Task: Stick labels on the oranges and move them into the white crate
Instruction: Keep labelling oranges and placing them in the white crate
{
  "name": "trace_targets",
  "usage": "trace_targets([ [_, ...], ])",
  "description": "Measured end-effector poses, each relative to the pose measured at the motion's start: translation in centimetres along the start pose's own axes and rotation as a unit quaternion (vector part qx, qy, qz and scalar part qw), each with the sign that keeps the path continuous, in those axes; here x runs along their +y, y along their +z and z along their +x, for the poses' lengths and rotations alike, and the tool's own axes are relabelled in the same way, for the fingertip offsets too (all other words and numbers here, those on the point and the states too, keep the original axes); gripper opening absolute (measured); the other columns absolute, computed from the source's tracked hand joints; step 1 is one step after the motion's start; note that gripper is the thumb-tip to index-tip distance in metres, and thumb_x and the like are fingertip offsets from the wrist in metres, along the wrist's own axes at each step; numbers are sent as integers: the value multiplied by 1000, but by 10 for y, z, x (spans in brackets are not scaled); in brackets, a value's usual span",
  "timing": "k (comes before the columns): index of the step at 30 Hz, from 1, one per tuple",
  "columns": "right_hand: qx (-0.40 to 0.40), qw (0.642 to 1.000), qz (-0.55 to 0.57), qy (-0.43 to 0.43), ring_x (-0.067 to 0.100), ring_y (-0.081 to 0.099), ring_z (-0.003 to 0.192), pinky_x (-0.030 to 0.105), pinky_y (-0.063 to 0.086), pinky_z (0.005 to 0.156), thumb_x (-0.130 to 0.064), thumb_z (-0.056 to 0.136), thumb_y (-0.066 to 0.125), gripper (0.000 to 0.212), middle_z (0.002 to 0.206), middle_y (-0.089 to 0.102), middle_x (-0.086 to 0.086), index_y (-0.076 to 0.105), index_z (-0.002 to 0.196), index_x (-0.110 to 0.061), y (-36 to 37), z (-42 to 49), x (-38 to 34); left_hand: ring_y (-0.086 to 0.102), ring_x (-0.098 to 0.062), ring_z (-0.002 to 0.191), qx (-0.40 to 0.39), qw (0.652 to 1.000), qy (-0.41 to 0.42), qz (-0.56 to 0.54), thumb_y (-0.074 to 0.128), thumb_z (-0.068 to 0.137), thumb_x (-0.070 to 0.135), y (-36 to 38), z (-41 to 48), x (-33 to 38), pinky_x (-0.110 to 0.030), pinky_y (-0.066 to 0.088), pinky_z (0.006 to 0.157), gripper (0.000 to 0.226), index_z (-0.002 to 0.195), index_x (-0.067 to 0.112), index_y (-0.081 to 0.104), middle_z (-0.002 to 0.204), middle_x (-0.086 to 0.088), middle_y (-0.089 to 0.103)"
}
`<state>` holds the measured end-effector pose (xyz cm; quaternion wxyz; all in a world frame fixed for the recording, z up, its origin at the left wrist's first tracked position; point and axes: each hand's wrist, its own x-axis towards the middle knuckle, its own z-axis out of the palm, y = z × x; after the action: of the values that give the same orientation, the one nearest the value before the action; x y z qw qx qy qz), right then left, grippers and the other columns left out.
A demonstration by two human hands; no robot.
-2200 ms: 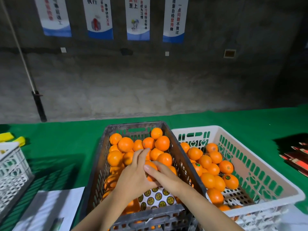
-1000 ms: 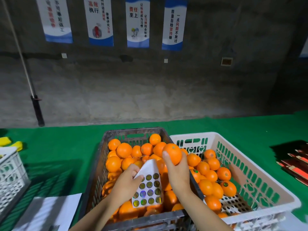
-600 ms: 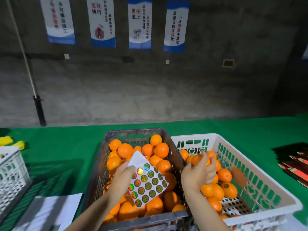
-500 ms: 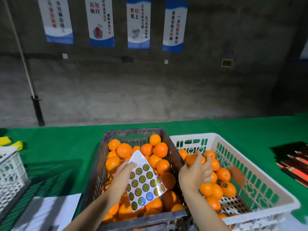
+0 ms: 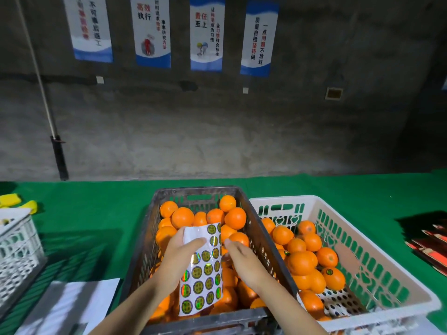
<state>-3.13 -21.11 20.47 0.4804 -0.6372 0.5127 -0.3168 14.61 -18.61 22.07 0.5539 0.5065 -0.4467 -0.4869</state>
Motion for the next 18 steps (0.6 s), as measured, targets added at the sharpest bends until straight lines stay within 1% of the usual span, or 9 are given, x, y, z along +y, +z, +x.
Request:
trace_targets([
  [2,-38,998,48,-3,0,66,102,15,46,84,-43,105,43,32,107,74,-16,70,108,-27,1,1,1,72,-35,93,1,1000,-14,-3,67,90,11,-1,1,-1,-56,53,93,26,115,10,59,103,-13,74],
  [3,-32,998,61,-14,3,67,102,16,48,83,-38,105,46,29,106,75,-12,72,105,-24,0,1,0,72,-35,92,4,1000,-15,-1,68,89,11,-1,1,-1,-56,53,92,26,113,11,58,102,-14,74],
  [6,13,995,79,-61,17,67,89,24,50,78,-29,101,57,24,90,72,-2,71,94,-11,-4,3,-2,71,-36,91,11,1000,-5,12,70,87,9,-1,3,-3,-55,54,91,26,111,13,59,100,-16,73],
  [8,41,990,106,-88,27,57,79,37,47,75,-24,98,63,27,81,60,13,61,90,2,-7,4,-1,72,-32,90,18,999,11,33,71,87,10,-2,5,-6,-51,56,88,27,111,15,60,100,-13,73],
  [9,52,987,115,-95,31,57,78,42,48,76,-20,96,66,27,81,58,18,58,90,5,-9,5,0,72,-30,89,18,999,18,44,72,87,10,-1,6,-7,-48,57,85,27,111,17,61,100,-11,73],
  [11,66,987,110,-101,35,66,85,46,54,82,-14,94,66,16,87,69,19,61,93,1,-10,6,0,73,-24,85,13,998,25,64,72,87,12,-1,7,-10,-39,58,76,26,110,21,62,98,-6,74],
  [12,66,987,106,-100,31,70,88,45,55,83,-12,93,65,9,90,73,14,64,94,-3,-10,6,1,74,-20,82,13,997,24,74,72,87,13,-2,8,-12,-35,58,72,26,109,23,62,97,-3,75],
  [14,71,988,104,-95,27,72,89,44,56,82,-9,93,64,1,89,75,9,66,93,-9,-9,8,3,73,-14,79,23,994,30,104,74,87,17,-2,11,-15,-28,55,66,23,105,27,63,92,2,75],
  [18,102,987,99,-73,22,72,88,39,57,78,-9,94,63,10,87,75,5,65,86,-14,-9,9,7,68,-4,78,71,983,68,158,76,86,25,-4,15,-18,-17,48,63,17,96,28,63,89,8,72],
])
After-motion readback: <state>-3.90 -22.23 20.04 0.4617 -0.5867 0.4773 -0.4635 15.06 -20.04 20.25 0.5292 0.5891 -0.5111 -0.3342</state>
